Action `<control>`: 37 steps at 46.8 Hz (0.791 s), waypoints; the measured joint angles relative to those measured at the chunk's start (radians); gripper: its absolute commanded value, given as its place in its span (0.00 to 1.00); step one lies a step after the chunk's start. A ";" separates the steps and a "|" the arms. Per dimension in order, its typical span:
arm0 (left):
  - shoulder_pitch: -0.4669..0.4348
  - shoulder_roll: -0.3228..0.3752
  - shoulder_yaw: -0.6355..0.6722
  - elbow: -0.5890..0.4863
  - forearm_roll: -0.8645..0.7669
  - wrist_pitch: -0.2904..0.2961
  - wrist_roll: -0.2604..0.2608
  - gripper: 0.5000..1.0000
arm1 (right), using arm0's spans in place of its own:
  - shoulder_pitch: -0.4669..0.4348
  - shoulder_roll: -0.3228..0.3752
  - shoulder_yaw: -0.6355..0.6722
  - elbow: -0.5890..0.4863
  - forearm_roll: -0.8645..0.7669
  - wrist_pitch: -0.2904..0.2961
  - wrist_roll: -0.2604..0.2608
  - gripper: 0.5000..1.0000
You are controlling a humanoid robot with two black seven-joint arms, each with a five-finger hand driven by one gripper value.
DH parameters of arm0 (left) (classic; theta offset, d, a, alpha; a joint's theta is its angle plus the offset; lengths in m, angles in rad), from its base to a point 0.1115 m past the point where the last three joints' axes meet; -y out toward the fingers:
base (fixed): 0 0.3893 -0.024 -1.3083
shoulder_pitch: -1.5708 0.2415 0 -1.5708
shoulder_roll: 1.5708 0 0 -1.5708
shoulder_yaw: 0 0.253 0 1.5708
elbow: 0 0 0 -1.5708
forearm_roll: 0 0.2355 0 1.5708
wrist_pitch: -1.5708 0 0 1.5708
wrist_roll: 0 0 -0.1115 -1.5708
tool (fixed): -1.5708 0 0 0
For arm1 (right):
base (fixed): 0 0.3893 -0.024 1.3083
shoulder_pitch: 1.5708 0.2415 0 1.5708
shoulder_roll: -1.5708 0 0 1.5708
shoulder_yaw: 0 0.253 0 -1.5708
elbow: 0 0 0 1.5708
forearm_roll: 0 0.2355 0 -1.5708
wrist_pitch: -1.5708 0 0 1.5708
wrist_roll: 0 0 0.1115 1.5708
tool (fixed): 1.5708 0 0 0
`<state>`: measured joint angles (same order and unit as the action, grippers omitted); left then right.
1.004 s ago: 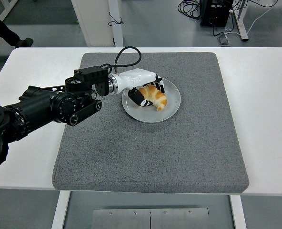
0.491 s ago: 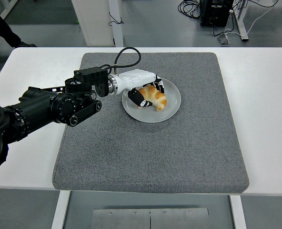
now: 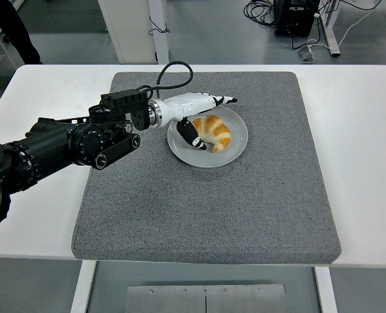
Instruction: Place the bread on the plate
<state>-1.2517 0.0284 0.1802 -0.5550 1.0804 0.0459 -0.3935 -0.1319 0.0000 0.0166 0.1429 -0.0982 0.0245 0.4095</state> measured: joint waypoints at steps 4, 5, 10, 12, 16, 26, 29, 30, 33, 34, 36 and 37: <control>-0.006 0.009 -0.007 -0.009 -0.009 -0.001 -0.013 0.96 | 0.000 0.000 0.000 0.000 0.000 0.000 0.000 1.00; -0.012 0.014 -0.008 -0.015 -0.018 -0.002 -0.016 0.96 | 0.000 0.000 0.000 0.000 0.000 0.000 0.000 1.00; -0.042 0.045 -0.010 -0.055 -0.088 -0.015 -0.020 0.96 | 0.000 0.000 0.000 0.000 0.000 0.000 0.000 1.00; -0.062 0.070 -0.010 -0.087 -0.134 -0.026 -0.020 0.96 | 0.000 0.000 0.000 0.000 0.000 0.000 0.000 1.00; -0.092 0.124 -0.009 -0.151 -0.202 -0.034 -0.019 0.96 | 0.000 0.000 0.000 0.000 0.000 0.000 0.000 1.00; -0.135 0.218 -0.029 -0.245 -0.309 -0.039 -0.014 0.96 | 0.000 0.000 0.000 0.000 0.000 0.000 0.000 1.00; -0.137 0.240 -0.060 -0.251 -0.366 -0.040 -0.015 0.96 | 0.000 0.000 0.000 0.000 0.000 0.000 0.000 1.00; -0.137 0.245 -0.074 -0.252 -0.384 -0.042 -0.016 0.96 | 0.000 0.000 0.000 0.000 0.000 0.000 0.000 1.00; -0.137 0.260 -0.112 -0.253 -0.430 -0.054 -0.017 0.96 | 0.000 0.000 0.000 0.000 0.000 0.000 0.000 1.00; -0.137 0.267 -0.125 -0.254 -0.441 -0.061 -0.018 0.96 | 0.000 0.000 0.000 0.000 0.000 0.000 0.000 1.00; -0.135 0.280 -0.148 -0.254 -0.456 -0.073 -0.019 0.96 | 0.000 0.000 0.000 0.000 0.000 0.000 0.000 1.00; -0.132 0.287 -0.160 -0.254 -0.461 -0.077 -0.019 0.96 | 0.000 0.000 0.000 0.000 0.000 0.000 0.000 1.00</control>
<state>-1.3836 0.3155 0.0204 -0.8087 0.6189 -0.0312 -0.4127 -0.1320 0.0000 0.0165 0.1426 -0.0982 0.0246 0.4096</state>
